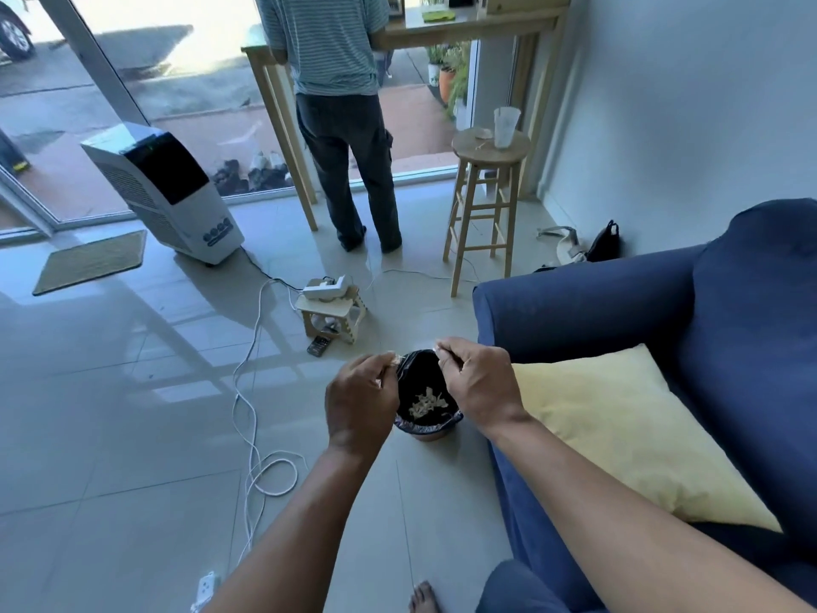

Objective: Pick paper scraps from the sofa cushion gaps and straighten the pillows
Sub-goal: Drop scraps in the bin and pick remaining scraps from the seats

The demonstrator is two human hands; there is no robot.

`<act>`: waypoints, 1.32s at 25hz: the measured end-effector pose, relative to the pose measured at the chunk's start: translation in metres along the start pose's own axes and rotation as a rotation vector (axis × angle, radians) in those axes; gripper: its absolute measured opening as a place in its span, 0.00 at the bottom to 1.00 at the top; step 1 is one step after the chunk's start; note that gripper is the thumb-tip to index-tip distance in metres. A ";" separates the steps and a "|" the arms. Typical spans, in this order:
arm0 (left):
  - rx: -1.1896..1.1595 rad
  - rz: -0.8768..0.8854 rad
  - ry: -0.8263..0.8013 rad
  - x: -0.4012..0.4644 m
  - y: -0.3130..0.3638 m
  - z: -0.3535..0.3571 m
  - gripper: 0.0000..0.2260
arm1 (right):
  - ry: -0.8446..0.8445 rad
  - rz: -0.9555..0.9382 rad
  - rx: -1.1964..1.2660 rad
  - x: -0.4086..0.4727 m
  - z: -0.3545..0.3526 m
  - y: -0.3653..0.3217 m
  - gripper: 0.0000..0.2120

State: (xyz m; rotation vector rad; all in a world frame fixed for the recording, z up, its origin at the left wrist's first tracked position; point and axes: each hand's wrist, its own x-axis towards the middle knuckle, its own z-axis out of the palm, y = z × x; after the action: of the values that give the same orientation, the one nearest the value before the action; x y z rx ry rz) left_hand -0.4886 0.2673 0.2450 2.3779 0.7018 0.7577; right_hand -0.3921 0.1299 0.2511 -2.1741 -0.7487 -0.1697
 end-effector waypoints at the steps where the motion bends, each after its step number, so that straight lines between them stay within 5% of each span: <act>1: -0.001 -0.002 -0.006 0.006 -0.003 0.003 0.03 | -0.010 0.010 0.008 0.007 0.005 0.003 0.07; 17: 0.129 -0.191 -0.167 0.132 -0.072 0.148 0.04 | -0.211 0.232 0.054 0.142 0.122 0.141 0.05; 22: 0.121 -0.324 -0.238 0.140 -0.126 0.224 0.05 | -0.356 0.391 -0.001 0.164 0.199 0.218 0.07; 27: 0.148 -0.375 -0.304 0.127 -0.195 0.298 0.06 | -0.319 0.476 -0.036 0.157 0.299 0.296 0.06; 31: 0.159 -0.423 -0.347 0.115 -0.237 0.349 0.06 | -0.657 0.707 -0.083 0.144 0.371 0.355 0.16; 33: 0.169 -0.436 -0.402 0.113 -0.254 0.375 0.05 | -0.680 0.795 -0.103 0.139 0.384 0.374 0.18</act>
State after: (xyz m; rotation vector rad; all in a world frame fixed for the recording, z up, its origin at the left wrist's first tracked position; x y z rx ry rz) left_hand -0.2479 0.3938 -0.1339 2.2954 1.0834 0.0356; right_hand -0.1151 0.2927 -0.2001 -2.4652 -0.1598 0.9888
